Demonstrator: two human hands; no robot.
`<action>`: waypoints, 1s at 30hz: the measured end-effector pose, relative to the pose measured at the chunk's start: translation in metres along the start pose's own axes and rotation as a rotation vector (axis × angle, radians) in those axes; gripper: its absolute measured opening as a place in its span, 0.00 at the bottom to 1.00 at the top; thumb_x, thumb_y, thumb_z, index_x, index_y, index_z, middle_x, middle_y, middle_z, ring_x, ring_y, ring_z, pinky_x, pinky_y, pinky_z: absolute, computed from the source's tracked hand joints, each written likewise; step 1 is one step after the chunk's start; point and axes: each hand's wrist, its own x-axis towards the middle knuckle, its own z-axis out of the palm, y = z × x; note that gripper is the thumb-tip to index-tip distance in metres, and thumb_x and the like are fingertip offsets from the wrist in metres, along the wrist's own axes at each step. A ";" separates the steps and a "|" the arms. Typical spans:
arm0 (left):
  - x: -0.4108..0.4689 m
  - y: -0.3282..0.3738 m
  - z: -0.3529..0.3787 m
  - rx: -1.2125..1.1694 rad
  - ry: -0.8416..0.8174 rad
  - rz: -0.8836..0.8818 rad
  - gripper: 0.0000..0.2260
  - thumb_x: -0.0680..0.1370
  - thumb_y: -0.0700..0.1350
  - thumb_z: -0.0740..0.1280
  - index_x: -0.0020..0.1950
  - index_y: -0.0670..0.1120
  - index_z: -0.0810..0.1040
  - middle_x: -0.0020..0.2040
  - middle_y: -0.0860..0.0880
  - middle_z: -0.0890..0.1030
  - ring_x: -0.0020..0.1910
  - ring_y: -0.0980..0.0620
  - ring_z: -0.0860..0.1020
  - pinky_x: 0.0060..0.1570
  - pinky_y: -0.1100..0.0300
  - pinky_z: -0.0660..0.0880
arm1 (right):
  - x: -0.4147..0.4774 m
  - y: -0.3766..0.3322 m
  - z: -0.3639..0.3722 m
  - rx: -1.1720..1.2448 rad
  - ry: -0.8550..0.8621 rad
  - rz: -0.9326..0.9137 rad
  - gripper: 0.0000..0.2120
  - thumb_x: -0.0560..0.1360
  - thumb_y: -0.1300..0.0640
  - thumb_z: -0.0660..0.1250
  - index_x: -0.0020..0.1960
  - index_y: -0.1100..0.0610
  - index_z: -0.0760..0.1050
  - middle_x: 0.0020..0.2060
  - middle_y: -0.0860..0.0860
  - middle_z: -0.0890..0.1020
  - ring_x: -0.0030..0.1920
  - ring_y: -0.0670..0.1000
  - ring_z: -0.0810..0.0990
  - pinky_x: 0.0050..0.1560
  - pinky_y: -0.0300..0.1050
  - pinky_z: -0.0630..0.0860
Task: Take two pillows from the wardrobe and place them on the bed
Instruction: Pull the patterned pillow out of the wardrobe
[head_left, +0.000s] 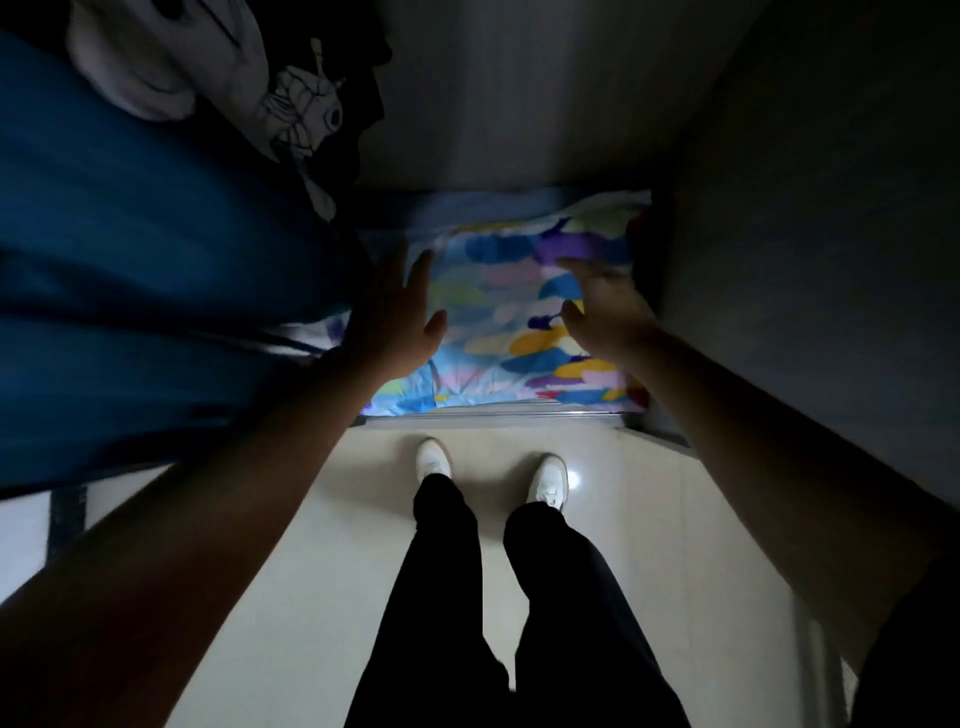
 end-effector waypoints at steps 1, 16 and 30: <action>0.016 -0.004 0.015 -0.023 -0.012 -0.015 0.31 0.79 0.51 0.63 0.78 0.42 0.55 0.78 0.35 0.54 0.76 0.36 0.56 0.73 0.45 0.57 | 0.015 0.005 0.011 -0.001 0.005 -0.002 0.27 0.76 0.60 0.65 0.75 0.56 0.66 0.70 0.60 0.72 0.70 0.59 0.70 0.70 0.49 0.65; 0.245 -0.118 0.271 0.067 -0.006 -0.080 0.29 0.82 0.53 0.56 0.78 0.41 0.54 0.77 0.36 0.57 0.75 0.35 0.56 0.71 0.40 0.58 | 0.276 0.094 0.207 -0.293 0.105 -0.114 0.30 0.81 0.48 0.57 0.79 0.59 0.55 0.78 0.61 0.58 0.78 0.62 0.55 0.75 0.57 0.55; 0.214 -0.114 0.335 0.163 0.211 -0.080 0.29 0.82 0.61 0.46 0.76 0.45 0.63 0.71 0.39 0.71 0.70 0.39 0.68 0.73 0.38 0.55 | 0.262 0.100 0.251 -0.456 0.093 -0.096 0.63 0.59 0.21 0.64 0.78 0.62 0.53 0.67 0.66 0.69 0.67 0.65 0.67 0.73 0.64 0.54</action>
